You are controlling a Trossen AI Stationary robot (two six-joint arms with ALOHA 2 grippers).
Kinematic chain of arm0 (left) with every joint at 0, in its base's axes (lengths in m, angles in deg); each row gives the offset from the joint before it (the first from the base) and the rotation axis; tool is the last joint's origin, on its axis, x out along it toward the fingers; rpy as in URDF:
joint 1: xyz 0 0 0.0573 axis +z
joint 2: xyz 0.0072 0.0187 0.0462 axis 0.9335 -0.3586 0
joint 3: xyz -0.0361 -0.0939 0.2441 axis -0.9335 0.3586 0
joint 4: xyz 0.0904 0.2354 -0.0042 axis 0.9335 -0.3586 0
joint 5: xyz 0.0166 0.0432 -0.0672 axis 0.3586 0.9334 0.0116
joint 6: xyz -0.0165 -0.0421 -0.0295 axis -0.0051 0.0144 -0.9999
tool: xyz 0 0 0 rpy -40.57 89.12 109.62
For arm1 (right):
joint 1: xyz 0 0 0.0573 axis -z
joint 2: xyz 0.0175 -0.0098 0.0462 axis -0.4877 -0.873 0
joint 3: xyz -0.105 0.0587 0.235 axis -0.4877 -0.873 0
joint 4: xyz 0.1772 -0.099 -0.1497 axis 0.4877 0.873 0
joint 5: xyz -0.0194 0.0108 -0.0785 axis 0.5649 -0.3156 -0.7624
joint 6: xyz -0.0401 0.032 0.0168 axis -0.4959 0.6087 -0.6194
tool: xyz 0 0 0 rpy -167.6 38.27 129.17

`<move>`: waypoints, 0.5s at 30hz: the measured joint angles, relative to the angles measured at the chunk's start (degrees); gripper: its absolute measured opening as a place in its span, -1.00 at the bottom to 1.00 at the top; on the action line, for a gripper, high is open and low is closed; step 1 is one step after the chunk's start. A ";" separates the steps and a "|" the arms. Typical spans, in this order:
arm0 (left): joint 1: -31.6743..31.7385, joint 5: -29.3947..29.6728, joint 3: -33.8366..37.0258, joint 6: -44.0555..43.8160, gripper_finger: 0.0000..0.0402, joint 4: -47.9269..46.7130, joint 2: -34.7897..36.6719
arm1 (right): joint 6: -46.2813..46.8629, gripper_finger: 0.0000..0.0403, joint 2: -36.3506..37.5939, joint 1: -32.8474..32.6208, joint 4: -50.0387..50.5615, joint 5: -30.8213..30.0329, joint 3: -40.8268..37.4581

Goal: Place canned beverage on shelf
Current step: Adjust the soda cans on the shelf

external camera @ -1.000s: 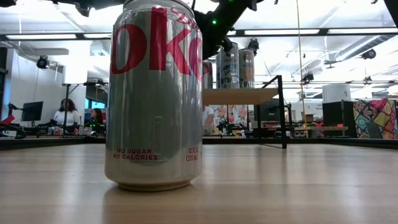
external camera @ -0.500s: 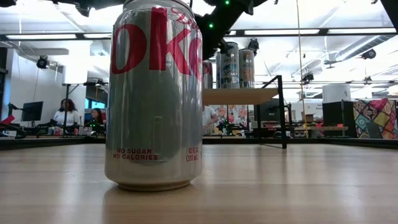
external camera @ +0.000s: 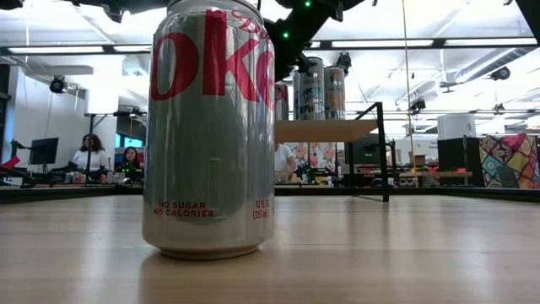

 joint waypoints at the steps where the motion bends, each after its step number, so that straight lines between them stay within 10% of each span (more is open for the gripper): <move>1: 0.00 0.00 0.00 0.01 -1.00 0.00 0.00 | -0.12 -0.96 0.00 0.00 -0.30 0.02 0.00; 15: -0.01 0.00 0.00 0.04 -1.00 0.02 0.00 | -0.69 -0.96 0.00 0.00 -0.76 0.44 0.00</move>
